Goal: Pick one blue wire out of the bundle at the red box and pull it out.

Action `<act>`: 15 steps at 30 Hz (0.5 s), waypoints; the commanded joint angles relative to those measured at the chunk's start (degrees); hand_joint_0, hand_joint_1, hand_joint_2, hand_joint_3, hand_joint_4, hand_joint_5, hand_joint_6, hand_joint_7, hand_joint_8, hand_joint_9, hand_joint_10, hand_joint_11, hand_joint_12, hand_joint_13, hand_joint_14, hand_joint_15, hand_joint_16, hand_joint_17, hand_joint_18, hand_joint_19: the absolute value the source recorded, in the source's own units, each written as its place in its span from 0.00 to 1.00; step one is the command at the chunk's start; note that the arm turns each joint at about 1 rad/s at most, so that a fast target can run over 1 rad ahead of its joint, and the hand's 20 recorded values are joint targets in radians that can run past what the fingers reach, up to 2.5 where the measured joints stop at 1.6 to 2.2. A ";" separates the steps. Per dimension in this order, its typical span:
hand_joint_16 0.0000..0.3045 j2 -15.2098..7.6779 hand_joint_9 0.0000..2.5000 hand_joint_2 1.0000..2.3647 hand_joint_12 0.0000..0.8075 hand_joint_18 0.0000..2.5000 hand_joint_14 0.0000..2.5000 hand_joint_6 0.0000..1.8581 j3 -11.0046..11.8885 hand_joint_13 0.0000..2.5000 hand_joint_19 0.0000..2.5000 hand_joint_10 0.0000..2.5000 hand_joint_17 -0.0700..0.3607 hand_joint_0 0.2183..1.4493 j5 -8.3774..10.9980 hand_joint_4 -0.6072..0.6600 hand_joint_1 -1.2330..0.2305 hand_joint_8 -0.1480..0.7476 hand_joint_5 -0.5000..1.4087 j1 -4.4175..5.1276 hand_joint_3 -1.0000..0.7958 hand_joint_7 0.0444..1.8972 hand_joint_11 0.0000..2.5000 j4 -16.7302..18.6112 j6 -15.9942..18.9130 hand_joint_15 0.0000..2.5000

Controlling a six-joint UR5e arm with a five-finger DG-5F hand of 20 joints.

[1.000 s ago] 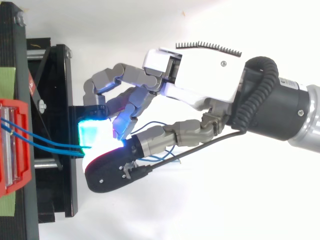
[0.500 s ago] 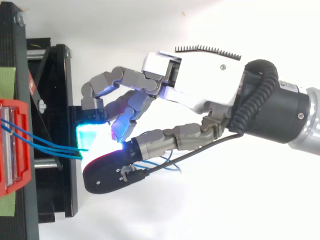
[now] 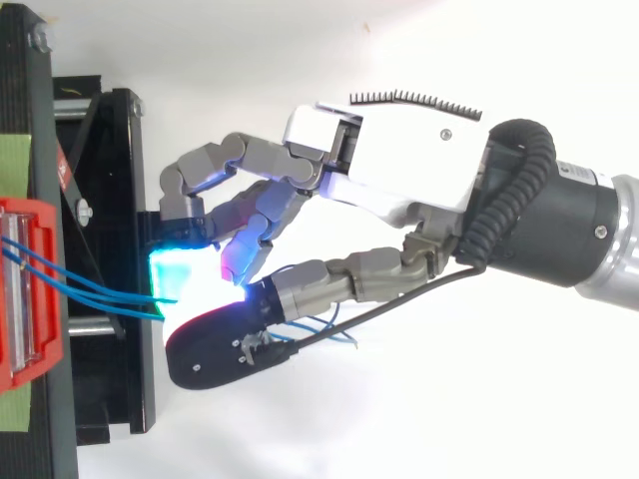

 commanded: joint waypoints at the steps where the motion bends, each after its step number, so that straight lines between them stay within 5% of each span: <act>1: 0.18 0.01 0.47 0.01 0.46 0.20 0.01 0.45 0.55 0.24 0.17 0.01 0.44 0.30 0.04 0.42 0.30 0.45 0.21 0.09 0.46 0.67 0.32 -0.05 0.01 0.15; 15: 0.19 0.01 0.38 0.01 0.49 0.14 0.00 0.45 0.64 0.15 0.13 0.01 0.46 0.30 0.04 0.36 0.28 0.44 0.22 0.09 0.49 0.66 0.24 -0.05 -0.08 0.10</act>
